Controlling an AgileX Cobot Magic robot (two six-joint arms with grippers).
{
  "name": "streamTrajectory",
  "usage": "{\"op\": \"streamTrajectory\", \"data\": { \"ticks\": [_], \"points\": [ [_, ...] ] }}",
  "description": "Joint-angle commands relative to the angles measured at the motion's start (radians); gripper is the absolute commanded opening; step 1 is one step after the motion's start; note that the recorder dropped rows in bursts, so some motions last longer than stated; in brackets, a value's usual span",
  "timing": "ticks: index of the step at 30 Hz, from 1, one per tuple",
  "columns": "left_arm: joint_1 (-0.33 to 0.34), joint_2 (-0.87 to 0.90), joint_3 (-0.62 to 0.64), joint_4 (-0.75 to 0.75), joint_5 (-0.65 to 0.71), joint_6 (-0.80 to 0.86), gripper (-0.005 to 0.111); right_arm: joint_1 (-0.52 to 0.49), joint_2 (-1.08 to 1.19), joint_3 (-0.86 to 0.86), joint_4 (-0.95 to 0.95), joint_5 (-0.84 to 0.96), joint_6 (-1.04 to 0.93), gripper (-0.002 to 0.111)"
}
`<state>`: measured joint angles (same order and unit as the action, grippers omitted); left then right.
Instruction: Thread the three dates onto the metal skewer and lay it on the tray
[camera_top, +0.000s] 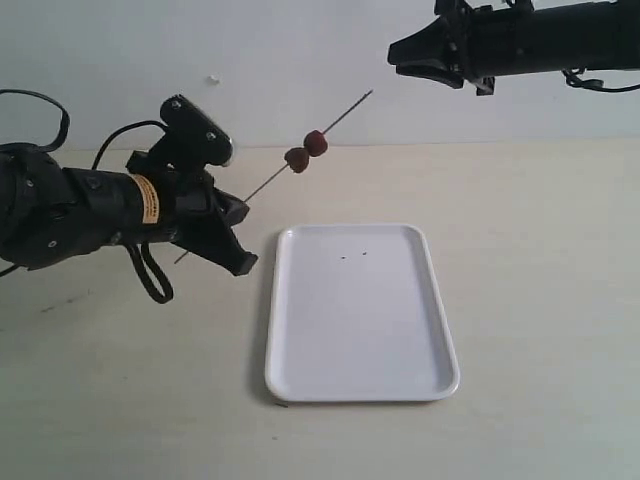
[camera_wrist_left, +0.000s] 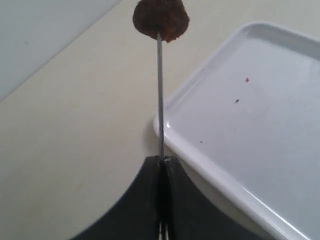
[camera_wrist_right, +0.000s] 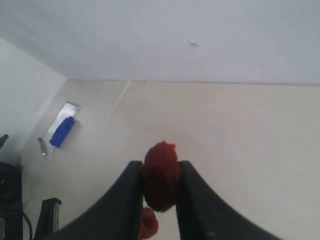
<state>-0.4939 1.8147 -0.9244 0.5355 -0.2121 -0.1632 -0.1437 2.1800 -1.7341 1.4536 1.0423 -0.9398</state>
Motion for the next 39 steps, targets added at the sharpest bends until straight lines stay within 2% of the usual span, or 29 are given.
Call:
{"op": "streamTrajectory", "data": {
  "ticks": [1, 10, 18, 39],
  "points": [
    [-0.002, -0.012, 0.002, -0.018, -0.027, -0.119, 0.0, -0.015, -0.002, 0.002, -0.003, -0.019, 0.017, 0.023],
    [-0.114, -0.017, 0.004, -0.017, -0.03, -0.25, 0.0, -0.002, -0.002, 0.002, 0.034, -0.058, 0.017, 0.023],
    [-0.119, -0.017, 0.004, -0.02, -0.082, -0.343, 0.0, -0.001, -0.002, 0.002, 0.034, -0.052, 0.017, 0.023],
    [-0.148, -0.017, 0.004, -0.019, -0.116, -0.371, 0.0, -0.001, -0.002, 0.002, 0.062, -0.026, 0.028, 0.023]
  ]
}}
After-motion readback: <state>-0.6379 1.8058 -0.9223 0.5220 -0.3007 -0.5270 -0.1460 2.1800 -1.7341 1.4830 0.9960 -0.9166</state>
